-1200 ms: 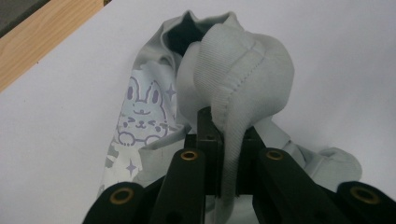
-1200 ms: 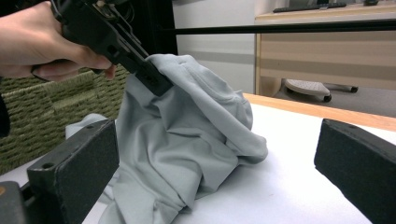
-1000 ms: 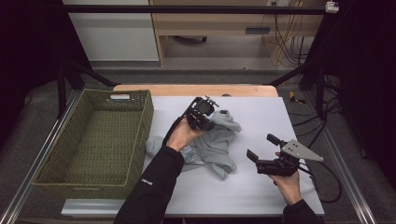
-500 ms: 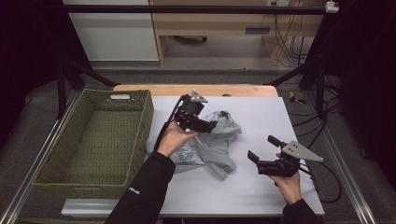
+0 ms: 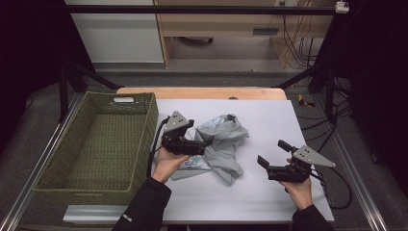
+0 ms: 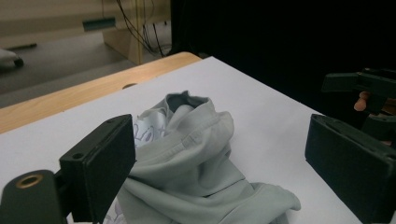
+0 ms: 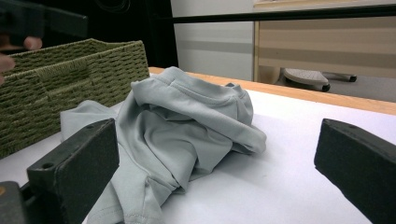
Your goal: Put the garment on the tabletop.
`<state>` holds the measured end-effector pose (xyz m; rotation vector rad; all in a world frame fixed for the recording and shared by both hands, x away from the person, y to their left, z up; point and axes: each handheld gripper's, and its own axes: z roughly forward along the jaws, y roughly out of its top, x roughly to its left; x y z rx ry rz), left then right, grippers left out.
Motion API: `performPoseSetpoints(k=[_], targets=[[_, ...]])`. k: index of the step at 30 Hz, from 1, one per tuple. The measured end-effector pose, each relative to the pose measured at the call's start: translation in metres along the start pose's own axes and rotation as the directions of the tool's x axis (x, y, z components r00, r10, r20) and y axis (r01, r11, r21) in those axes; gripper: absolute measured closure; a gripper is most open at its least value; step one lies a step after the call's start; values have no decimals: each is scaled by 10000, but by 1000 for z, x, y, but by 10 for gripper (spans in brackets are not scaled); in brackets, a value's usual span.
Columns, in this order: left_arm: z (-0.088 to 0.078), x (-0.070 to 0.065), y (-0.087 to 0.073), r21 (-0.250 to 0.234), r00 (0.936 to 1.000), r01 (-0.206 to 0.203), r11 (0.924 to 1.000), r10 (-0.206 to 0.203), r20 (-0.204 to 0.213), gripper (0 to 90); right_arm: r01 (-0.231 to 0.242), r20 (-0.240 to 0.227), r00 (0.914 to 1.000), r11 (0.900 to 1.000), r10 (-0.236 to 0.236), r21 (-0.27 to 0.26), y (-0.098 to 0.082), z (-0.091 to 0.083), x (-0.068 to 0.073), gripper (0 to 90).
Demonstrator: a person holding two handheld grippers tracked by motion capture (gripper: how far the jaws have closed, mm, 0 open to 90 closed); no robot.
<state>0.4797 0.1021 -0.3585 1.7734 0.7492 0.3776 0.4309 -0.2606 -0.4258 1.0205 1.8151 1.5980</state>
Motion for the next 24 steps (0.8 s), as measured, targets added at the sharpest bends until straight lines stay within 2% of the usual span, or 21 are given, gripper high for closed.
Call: performPoseSetpoints(k=[2,5,6,7,10,13,17,19,24], targets=[[-7,0,-14,-391,10000,56,9992,-54,57,71,-74,-5,10000,10000,74,1,-1,0,0,4],[-10,0,-24,-523,9999,106,9986,-108,-30,63,0,-22,10000,10000,-1,-64,-2,-1,-2,4],[-12,1,-28,-538,9999,94,9985,-97,-39,63,-106,22,9999,9999,106,-29,-2,-1,-2,4],[-14,1,-35,-659,9997,98,9978,-113,-227,63,-147,-11,9999,9999,147,-40,-2,-2,-2,4],[-17,3,-43,-871,9992,338,9956,-356,-193,62,-152,-13,9999,9999,152,-62,-2,-2,-3,4],[-23,5,-49,-1014,9990,355,9942,-383,-251,62,-158,-2,9999,9999,158,-28,-2,-2,-4,4],[-29,8,-56,-1435,9983,396,9889,-454,-370,61,-161,-9,9999,9999,161,-56,-3,-3,-4,4],[-31,10,-59,-1453,9982,458,9883,-508,-311,61,-305,-100,9995,9995,305,8,-3,-3,-3,4],[-34,11,-64,-1328,9983,391,9904,-444,-373,61,-244,-22,9997,9997,244,-5,-4,-2,-3,4]])
